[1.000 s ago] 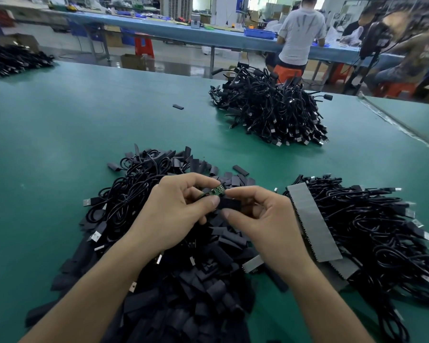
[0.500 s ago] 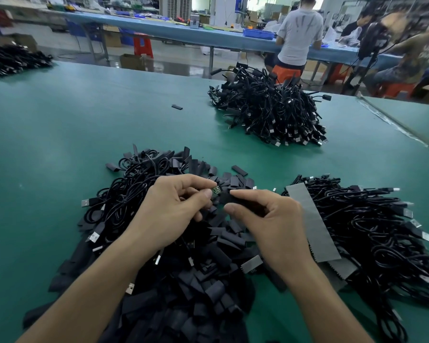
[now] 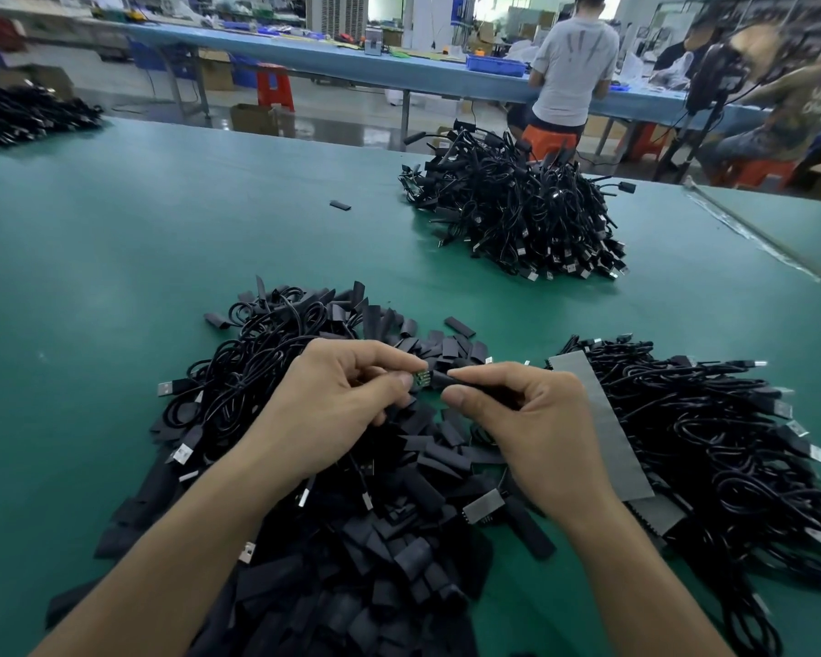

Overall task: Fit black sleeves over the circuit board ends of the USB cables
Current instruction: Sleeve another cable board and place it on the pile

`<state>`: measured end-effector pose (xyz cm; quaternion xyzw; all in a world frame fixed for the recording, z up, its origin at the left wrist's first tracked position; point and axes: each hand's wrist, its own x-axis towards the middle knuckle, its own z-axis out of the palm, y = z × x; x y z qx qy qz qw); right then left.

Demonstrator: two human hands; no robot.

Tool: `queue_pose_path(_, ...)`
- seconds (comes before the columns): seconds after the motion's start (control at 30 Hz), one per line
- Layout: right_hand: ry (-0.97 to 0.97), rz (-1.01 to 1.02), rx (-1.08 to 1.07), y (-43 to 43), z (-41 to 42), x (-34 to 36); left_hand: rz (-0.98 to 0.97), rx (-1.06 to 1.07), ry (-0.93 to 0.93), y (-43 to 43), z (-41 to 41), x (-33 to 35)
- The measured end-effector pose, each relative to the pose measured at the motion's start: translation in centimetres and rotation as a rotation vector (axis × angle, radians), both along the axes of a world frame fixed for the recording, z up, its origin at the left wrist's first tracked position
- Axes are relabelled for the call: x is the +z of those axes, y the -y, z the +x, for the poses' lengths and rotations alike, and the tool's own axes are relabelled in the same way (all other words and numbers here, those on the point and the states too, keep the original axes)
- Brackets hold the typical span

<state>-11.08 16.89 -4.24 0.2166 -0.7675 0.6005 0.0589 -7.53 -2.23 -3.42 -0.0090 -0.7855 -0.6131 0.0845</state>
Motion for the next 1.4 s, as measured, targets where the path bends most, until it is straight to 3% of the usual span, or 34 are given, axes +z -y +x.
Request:
queue_pose_path(0.33, -0.033, 0.092, 0.041, -0.6, -0.3, 0.1, -0.130, -0.030, 0.022, 0.0, -0.2, -0.4)
queue_pose_path(1.07, -0.024, 0.178, 0.062, -1.0, -0.3, 0.2, -0.119, -0.070, 0.036, -0.1, 0.1, -0.2)
queue_pose_path(1.4, 0.017, 0.281, 0.090, -1.2, -0.4, 0.4, -0.138, -0.170, 0.136, 0.4, 0.1, 0.2)
